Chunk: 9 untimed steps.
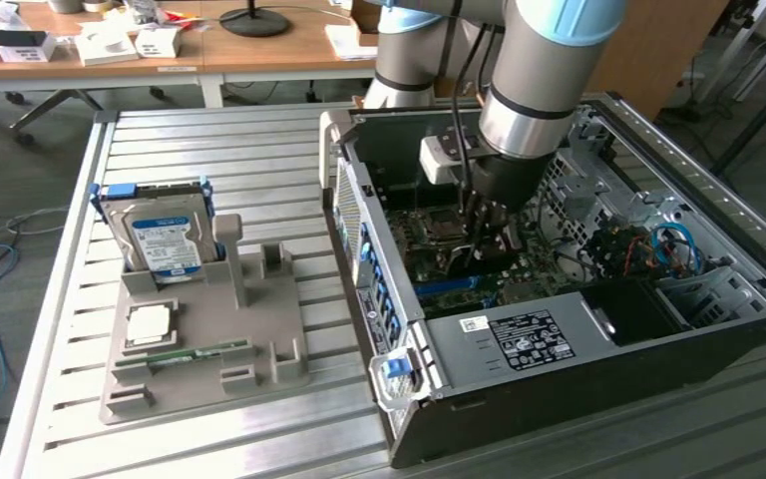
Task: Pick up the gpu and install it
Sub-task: 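Insert the gpu into the slot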
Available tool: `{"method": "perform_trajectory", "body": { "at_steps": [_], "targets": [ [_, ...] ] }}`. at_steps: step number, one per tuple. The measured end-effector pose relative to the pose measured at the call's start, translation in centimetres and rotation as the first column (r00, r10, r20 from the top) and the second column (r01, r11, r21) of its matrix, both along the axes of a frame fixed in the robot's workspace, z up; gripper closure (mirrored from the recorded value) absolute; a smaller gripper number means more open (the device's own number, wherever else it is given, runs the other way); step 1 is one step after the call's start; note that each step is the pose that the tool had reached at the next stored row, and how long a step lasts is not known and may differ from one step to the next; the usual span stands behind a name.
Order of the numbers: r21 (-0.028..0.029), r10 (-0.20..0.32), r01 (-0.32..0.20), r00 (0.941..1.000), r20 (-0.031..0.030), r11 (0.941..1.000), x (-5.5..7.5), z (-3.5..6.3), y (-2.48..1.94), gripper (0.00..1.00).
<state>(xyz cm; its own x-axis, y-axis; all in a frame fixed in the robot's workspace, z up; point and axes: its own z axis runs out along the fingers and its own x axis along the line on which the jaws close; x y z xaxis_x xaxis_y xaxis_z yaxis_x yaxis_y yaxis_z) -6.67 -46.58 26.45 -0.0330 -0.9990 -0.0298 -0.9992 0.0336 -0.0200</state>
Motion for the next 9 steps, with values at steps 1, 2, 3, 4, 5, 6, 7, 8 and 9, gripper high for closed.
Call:
{"method": "perform_trajectory", "body": {
  "at_steps": [1, 2, 3, 4, 5, 6, 7, 8, 9],
  "targets": [
    [-0.0004, 0.0, 0.0, 1.0, -0.0001, 1.0, -0.09, 0.0, 0.0, 0.74],
    [-0.0007, 0.0, 0.0, 1.0, -0.0002, 1.0, -0.17, 0.0, 0.0, 0.74],
    [-0.0011, 0.0, 0.0, 1.0, -0.0001, 1.0, -0.26, -0.01, 0.0, 0.74],
    [-0.0014, 0.0, 0.0, 1.0, 0.0, 1.0, -0.33, -0.01, 0.0, 0.74],
    [-0.0022, 0.0, 0.0, 1.0, -0.0001, 1.0, -0.34, -0.01, -0.01, 0.74],
    [-0.0024, 0.0, 0.0, 1.0, -0.0001, 1.0, -0.34, -0.01, -0.01, 0.74],
    [-0.0024, 0.0, 0.0, 1.0, -0.0001, 1.0, -0.34, -0.01, -0.01, 0.74],
    [-0.0025, 0.0, 0.0, 1.0, -0.0001, 1.0, -0.34, -0.01, -0.01, 0.74],
    [-0.0024, 0.0, 0.0, 1.0, -0.0001, 1.0, -0.36, -0.02, -0.01, 0.74]
  ]
}}
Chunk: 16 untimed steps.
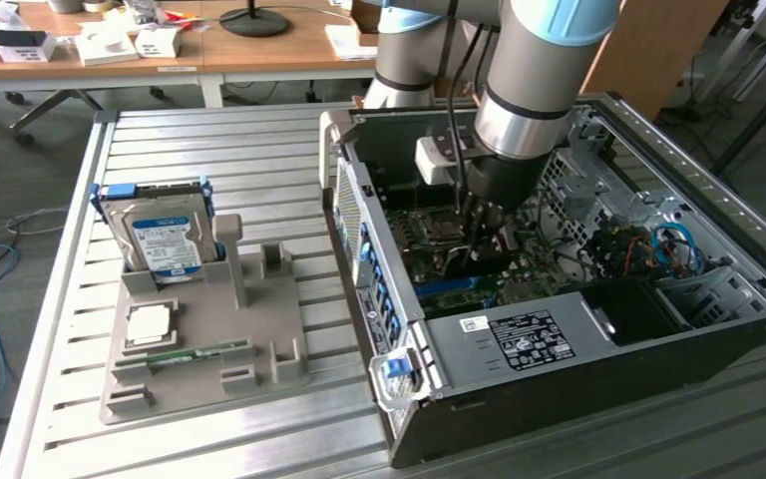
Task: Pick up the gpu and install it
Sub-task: 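Insert the gpu into the slot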
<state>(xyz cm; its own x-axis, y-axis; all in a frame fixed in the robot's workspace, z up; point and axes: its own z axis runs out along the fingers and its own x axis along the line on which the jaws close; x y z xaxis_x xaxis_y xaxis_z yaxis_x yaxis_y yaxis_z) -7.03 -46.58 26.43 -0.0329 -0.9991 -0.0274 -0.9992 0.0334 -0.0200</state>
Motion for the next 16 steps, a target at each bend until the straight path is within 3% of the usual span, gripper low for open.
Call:
{"method": "perform_trajectory", "body": {
  "at_steps": [16],
  "targets": [
    [-0.0035, 0.0, 0.0, 1.0, 0.0, 1.0, -0.53, -0.1, 0.02, 0.74]
  ]
}}
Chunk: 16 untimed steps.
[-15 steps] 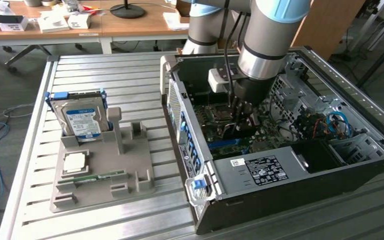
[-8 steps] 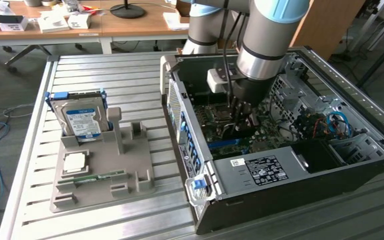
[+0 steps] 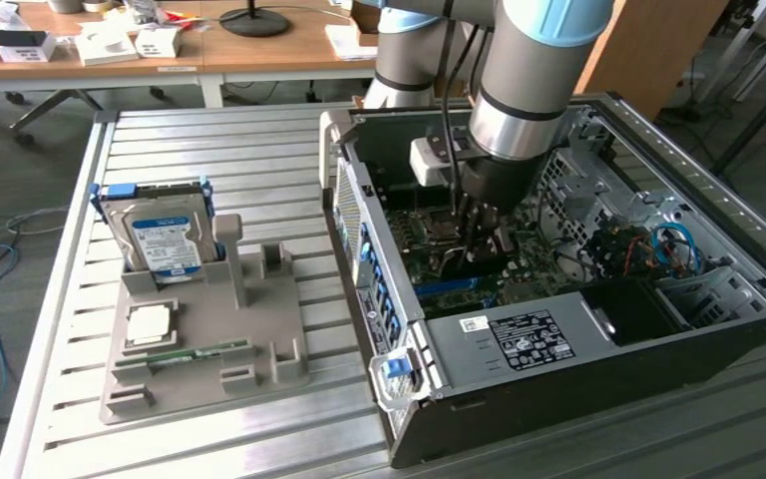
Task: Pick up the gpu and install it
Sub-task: 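Insert the gpu into the slot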
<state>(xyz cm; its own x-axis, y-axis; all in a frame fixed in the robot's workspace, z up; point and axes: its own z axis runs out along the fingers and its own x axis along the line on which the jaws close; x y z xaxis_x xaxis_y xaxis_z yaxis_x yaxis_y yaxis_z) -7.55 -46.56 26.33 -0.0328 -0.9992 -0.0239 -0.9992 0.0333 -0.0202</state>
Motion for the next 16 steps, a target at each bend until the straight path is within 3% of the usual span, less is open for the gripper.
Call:
{"method": "perform_trajectory", "body": {
  "at_steps": [16],
  "targets": [
    [-0.0001, 0.0, 0.0, 1.0, 0.0001, 1.0, -0.16, -0.01, 0.02, 0.74]
  ]
}}
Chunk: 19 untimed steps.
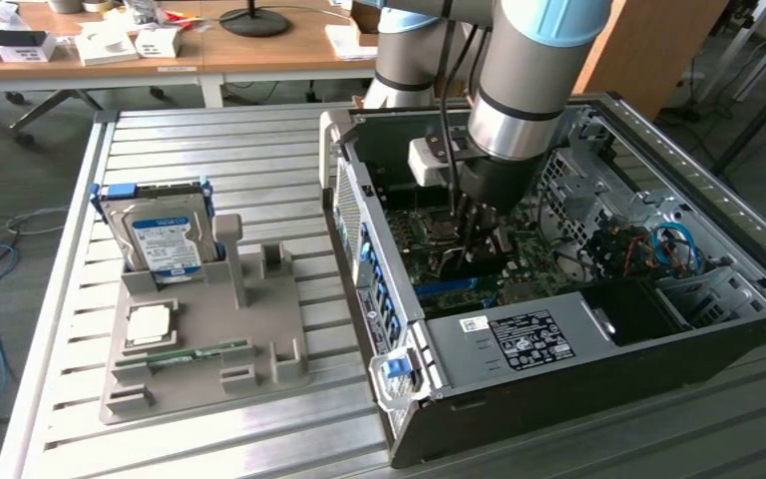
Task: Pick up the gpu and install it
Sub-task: 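Insert the gpu into the slot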
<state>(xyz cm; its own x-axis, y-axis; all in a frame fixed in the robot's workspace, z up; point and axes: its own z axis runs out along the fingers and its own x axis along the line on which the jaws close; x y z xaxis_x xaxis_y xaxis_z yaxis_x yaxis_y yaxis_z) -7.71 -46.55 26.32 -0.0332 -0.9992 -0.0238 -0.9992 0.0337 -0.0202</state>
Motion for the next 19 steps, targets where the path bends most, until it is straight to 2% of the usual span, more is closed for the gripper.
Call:
{"method": "perform_trajectory", "body": {
  "at_steps": [19],
  "targets": [
    [0.0001, 0.0, 0.0, 1.0, 0.0, 1.0, -0.11, -0.28, 0.0, 0.74]
  ]
}}
